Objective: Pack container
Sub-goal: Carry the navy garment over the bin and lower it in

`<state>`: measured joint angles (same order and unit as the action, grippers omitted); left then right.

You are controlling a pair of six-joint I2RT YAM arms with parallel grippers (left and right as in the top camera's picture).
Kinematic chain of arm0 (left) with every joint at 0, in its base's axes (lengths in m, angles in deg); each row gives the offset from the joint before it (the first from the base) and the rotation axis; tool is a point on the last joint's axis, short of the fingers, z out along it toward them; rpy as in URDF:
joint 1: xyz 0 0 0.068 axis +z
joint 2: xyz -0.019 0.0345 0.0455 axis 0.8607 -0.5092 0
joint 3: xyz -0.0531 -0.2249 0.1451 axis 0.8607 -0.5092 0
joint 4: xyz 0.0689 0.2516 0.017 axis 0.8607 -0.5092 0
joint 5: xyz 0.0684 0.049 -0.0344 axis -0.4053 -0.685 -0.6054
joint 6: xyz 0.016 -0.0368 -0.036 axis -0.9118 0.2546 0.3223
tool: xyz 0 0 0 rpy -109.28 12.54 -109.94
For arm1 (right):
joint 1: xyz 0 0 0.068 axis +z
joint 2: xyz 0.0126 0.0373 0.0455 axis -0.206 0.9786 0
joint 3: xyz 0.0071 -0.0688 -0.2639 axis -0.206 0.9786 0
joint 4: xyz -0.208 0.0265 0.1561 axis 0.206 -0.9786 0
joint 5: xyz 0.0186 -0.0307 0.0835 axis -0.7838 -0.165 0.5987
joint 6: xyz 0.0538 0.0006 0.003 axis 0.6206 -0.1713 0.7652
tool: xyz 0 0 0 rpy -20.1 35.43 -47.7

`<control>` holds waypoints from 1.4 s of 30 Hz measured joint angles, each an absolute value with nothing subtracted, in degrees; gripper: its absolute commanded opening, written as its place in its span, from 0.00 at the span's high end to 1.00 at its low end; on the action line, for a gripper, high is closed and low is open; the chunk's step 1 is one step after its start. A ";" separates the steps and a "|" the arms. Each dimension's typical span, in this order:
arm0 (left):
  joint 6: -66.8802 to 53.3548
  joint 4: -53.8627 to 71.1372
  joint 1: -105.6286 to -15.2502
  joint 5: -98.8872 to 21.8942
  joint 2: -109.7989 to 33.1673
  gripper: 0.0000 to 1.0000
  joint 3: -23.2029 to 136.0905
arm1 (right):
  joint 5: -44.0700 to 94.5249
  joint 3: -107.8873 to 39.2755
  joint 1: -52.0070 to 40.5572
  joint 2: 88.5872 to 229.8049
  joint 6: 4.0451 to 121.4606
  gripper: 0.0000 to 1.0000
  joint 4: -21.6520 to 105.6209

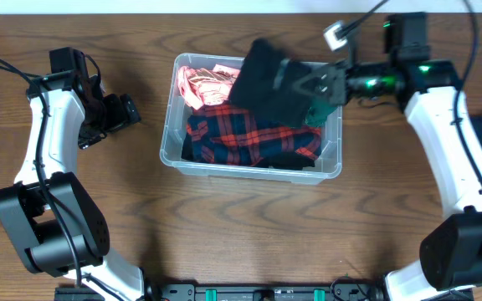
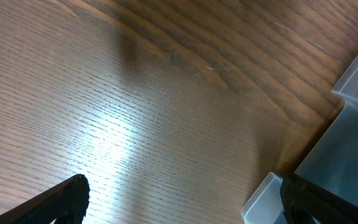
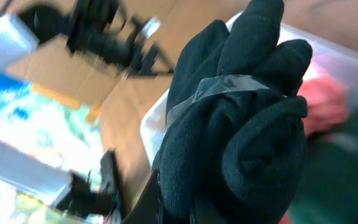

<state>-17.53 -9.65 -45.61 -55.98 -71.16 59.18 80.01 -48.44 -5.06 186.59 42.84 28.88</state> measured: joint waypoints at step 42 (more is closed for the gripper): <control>-17.53 -9.62 -45.61 -55.98 -71.16 0.02 59.18 | 43.82 -51.78 10.77 192.58 42.21 0.25 32.20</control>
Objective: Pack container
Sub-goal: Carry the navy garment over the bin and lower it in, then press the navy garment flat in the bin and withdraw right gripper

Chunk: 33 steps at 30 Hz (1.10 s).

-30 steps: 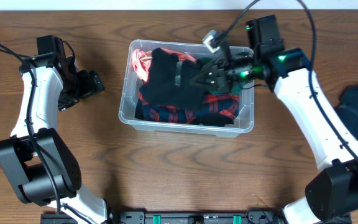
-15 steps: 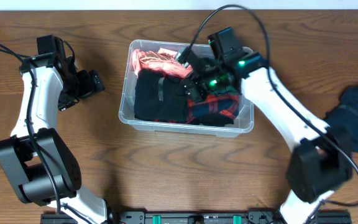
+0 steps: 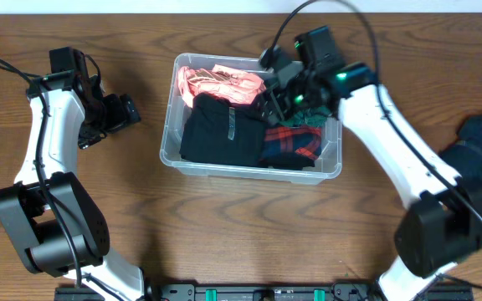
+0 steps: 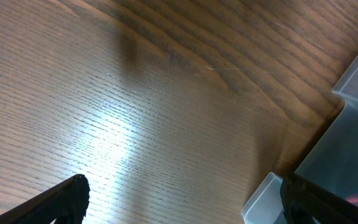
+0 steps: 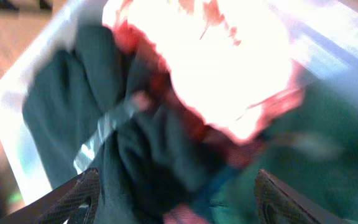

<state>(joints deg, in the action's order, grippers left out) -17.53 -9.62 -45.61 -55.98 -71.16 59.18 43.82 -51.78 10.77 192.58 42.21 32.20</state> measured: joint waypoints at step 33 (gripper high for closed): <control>-17.53 -9.65 -45.61 -55.98 -71.16 0.02 59.18 | 34.37 -46.05 28.27 201.41 46.60 0.99 47.24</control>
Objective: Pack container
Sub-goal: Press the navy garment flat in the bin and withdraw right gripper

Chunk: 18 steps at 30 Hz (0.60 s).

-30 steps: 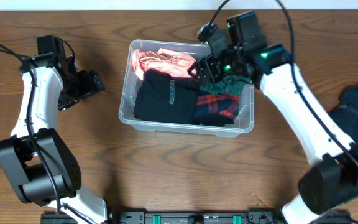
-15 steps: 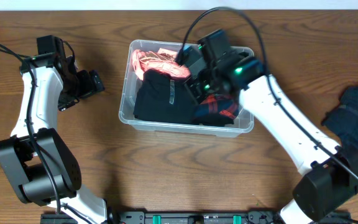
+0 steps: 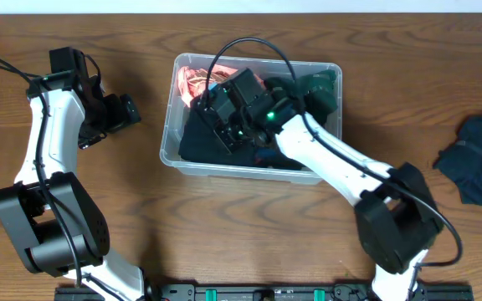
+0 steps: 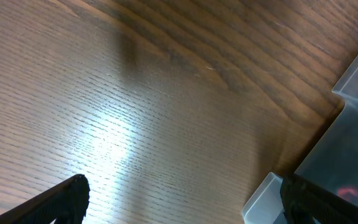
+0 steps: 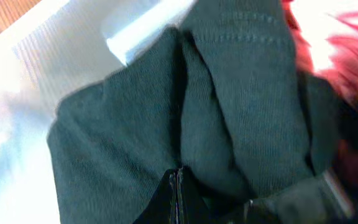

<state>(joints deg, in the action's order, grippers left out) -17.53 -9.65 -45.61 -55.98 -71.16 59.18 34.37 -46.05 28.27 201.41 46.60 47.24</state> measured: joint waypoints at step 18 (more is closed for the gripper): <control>-17.51 -9.65 -45.61 -55.96 -71.16 0.02 59.18 | 35.01 -50.01 28.08 201.33 47.30 0.55 40.79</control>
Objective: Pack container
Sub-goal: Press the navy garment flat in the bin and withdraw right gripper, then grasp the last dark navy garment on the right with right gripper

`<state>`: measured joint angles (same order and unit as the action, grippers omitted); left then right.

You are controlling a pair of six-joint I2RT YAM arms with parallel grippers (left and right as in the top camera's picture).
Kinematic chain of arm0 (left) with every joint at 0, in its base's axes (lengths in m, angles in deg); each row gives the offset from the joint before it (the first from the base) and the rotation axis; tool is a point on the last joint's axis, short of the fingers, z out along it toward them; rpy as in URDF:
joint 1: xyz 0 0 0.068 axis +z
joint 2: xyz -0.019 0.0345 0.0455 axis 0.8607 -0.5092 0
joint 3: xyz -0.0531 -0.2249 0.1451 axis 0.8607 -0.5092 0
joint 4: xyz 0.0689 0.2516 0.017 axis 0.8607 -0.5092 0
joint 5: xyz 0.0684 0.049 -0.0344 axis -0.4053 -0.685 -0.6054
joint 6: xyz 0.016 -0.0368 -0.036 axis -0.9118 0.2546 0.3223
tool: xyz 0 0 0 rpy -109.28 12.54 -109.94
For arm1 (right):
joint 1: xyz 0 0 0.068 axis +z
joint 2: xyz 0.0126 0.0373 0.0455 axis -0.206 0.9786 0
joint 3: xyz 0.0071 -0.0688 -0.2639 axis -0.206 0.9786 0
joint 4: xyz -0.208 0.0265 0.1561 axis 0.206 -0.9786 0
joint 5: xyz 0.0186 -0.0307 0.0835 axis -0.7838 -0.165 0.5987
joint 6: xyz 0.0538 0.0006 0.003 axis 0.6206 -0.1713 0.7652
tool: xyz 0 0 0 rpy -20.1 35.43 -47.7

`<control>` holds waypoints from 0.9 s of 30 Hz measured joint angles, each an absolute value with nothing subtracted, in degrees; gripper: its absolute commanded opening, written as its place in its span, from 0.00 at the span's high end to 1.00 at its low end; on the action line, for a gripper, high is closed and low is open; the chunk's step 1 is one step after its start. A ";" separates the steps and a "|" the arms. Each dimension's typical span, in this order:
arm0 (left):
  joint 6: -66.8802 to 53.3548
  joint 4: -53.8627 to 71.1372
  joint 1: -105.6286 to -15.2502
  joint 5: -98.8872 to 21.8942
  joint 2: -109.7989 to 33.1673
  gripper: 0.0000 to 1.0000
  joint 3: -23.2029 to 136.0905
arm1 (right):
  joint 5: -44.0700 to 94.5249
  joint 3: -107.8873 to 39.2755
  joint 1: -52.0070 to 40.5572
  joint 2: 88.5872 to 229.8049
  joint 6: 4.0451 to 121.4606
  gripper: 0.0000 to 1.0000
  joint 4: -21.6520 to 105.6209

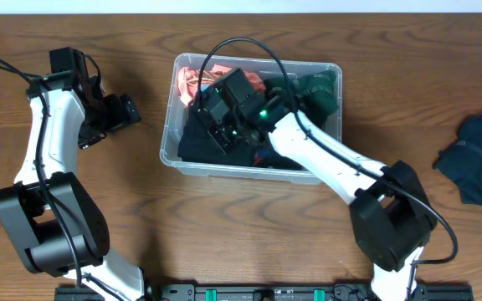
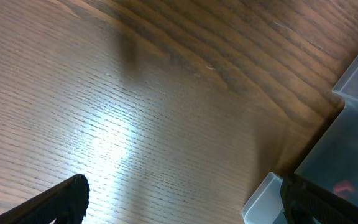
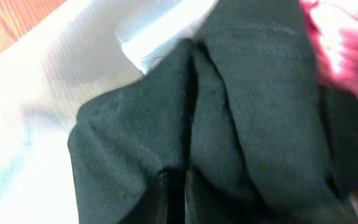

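A clear plastic container (image 1: 167, 125) stands mid-table, filled with clothes. A black garment (image 1: 192, 144) lies in its left half, a pink one (image 1: 189, 84) at the back left and a dark green one (image 1: 320, 92) at the back right. My right gripper (image 1: 224, 130) is down inside the container. In the right wrist view its tips (image 3: 176, 193) press into the black garment (image 3: 247, 118), with only a narrow gap between them. My left gripper (image 2: 185, 208) hangs wide open over bare wood, left of the container's corner (image 2: 353, 124).
A dark blue garment (image 1: 474, 157) lies loose on the table at the far right. The right arm's cable loops over the back of the container. The left arm (image 1: 48, 125) stands at the table's left side.
My right gripper has shifted slightly toward the container's left wall, still pushed into the black garment. Its jaws, then closed together, now show a narrow gap. The left arm has not moved.
My right gripper held the black garment above the container's back right. Then the garment lay in the left half, with the gripper wide open over the middle. Later the gripper was shut, pressed onto the garment at the left. It stays there now, slightly parted.
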<state>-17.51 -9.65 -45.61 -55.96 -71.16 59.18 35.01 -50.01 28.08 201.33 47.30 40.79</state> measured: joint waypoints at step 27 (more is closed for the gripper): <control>-17.53 -9.65 -45.61 -55.98 -71.16 0.02 59.18 | 27.95 -53.07 -46.67 184.87 52.13 0.01 7.96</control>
<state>-17.53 -9.65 -45.61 -55.98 -71.16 59.18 27.95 -53.07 -46.67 184.87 52.13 7.96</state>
